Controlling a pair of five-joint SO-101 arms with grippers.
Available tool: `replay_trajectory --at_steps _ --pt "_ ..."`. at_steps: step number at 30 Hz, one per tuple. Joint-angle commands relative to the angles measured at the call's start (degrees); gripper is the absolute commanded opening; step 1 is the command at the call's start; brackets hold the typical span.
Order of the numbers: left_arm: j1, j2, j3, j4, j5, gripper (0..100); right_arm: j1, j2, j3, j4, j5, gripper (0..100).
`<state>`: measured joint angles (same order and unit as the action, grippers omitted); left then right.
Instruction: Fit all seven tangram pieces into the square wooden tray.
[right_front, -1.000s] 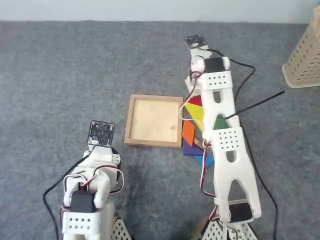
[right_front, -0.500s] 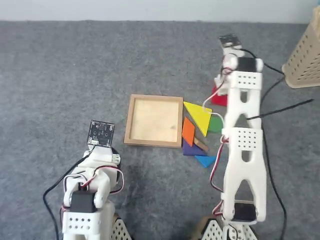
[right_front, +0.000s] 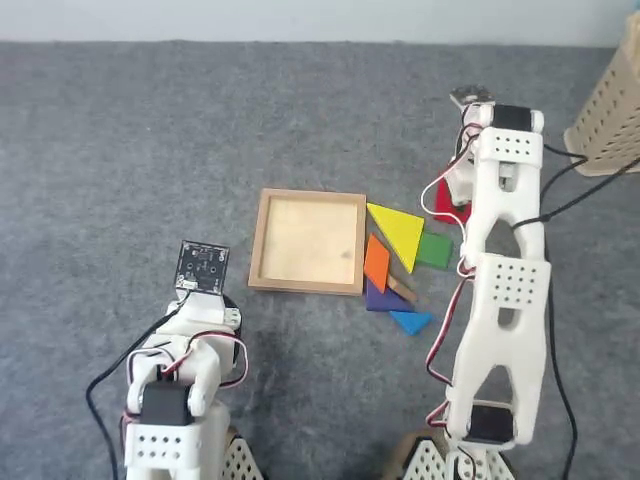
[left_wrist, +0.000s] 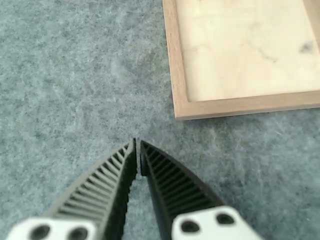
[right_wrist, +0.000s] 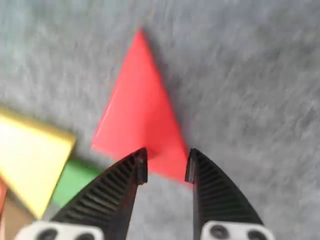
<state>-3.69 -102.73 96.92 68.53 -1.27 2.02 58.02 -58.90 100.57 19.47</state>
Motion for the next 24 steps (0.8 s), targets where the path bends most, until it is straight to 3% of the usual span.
replay_trajectory --at_steps 1,8,13,18,24 --pt "-0.3 -0.2 -0.3 0.3 0.5 1 0.2 -14.0 13.1 1.3 2.5 13.3" --pt "-0.3 -0.2 -0.3 0.3 0.5 1 2.2 -23.3 40.1 -11.6 2.7 13.3" --pt "-0.3 -0.2 -0.3 0.3 0.5 1 1.8 -39.0 56.8 -20.1 2.5 13.2" --pt "-0.3 -0.2 -0.3 0.3 0.5 1 -0.1 -55.8 63.0 -28.5 2.5 13.7" --pt "-0.3 -0.2 -0.3 0.3 0.5 1 -3.3 -54.6 65.1 -45.5 2.9 13.8"
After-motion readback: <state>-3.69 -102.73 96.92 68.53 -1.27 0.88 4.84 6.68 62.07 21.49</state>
